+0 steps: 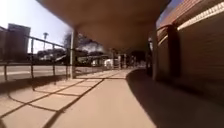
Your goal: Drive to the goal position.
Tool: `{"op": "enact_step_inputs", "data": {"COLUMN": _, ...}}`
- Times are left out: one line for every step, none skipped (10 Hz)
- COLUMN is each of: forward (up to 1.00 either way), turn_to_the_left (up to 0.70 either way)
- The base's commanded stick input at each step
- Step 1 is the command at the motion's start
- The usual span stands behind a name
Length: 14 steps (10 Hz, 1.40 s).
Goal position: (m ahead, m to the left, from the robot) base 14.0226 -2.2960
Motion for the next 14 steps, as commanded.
{"op": "enact_step_inputs", "data": {"forward": 0.85, "turn_to_the_left": 0.0}}
{"op": "enact_step_inputs", "data": {"forward": 0.85, "turn_to_the_left": 0.0}}
{"op": "enact_step_inputs", "data": {"forward": 0.85, "turn_to_the_left": 0.0}}
{"op": "enact_step_inputs", "data": {"forward": 0.85, "turn_to_the_left": 0.0}}
{"op": "enact_step_inputs", "data": {"forward": 0.85, "turn_to_the_left": 0.0}}
{"op": "enact_step_inputs", "data": {"forward": 0.85, "turn_to_the_left": 0.0}}
{"op": "enact_step_inputs", "data": {"forward": 0.85, "turn_to_the_left": 0.0}}
{"op": "enact_step_inputs", "data": {"forward": 0.85, "turn_to_the_left": 0.0}}
{"op": "enact_step_inputs", "data": {"forward": 0.85, "turn_to_the_left": 0.0}}
{"op": "enact_step_inputs", "data": {"forward": 0.85, "turn_to_the_left": 0.0}}
{"op": "enact_step_inputs", "data": {"forward": 0.85, "turn_to_the_left": 0.0}}
{"op": "enact_step_inputs", "data": {"forward": 0.85, "turn_to_the_left": 0.0}}
{"op": "enact_step_inputs", "data": {"forward": 0.85, "turn_to_the_left": 0.0}}
{"op": "enact_step_inputs", "data": {"forward": 0.85, "turn_to_the_left": 0.0}}
